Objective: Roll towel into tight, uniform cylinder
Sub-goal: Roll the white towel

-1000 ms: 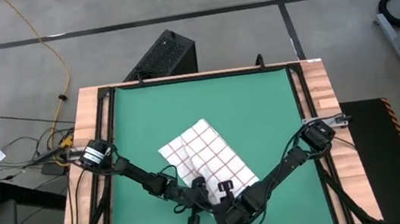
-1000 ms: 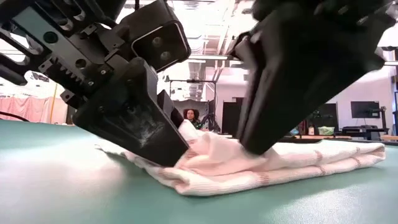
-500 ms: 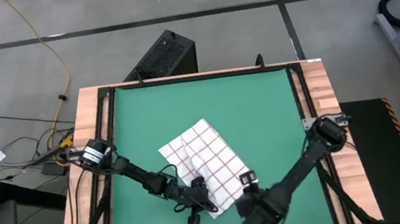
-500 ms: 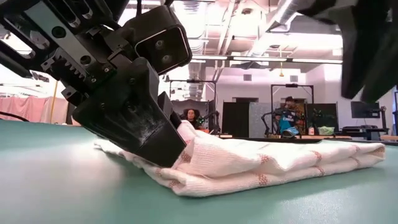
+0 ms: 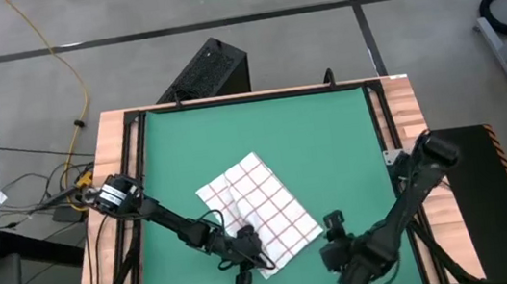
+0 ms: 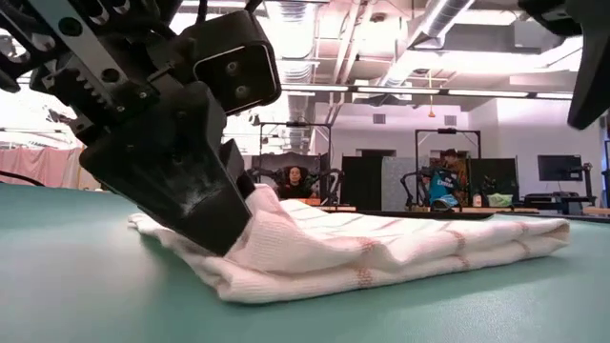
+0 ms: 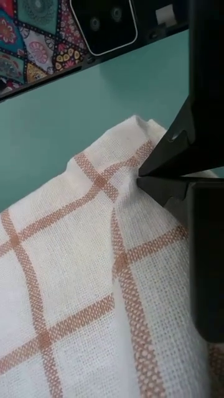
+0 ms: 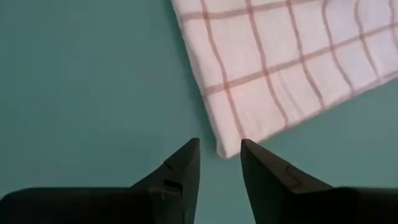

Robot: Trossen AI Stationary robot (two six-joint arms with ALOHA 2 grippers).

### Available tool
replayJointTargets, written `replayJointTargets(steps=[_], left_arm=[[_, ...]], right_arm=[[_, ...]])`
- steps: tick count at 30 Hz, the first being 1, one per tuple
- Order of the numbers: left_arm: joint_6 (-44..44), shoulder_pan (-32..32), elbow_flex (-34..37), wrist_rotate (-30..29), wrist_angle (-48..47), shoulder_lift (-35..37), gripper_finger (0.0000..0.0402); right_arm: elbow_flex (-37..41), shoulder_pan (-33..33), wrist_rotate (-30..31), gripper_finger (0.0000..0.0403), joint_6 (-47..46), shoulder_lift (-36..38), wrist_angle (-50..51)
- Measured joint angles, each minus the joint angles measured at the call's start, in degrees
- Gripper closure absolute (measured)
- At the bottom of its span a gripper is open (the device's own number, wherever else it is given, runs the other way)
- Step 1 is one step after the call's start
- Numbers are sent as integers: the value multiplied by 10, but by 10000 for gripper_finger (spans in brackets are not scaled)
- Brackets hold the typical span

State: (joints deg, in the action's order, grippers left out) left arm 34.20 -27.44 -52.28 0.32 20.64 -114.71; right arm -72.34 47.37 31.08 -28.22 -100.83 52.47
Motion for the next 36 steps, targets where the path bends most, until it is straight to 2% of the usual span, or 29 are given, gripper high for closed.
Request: replayJointTargets(steps=[6,14,21,25,36], left_arm=[[19,0,0,-11,-1,3,401],[30,0,0,-17,-2,4,401],[32,0,0,-22,-3,4,401],[32,0,0,-22,-3,4,401],[34,1,-1,-22,-3,4,401]], right_arm=[[92,-28,-9,264,78,52,-92],[120,-60,-10,264,220,22,-180],[121,-74,-14,265,244,21,-196],[149,-75,-29,265,264,21,-243],[155,-79,-27,265,287,21,-258]])
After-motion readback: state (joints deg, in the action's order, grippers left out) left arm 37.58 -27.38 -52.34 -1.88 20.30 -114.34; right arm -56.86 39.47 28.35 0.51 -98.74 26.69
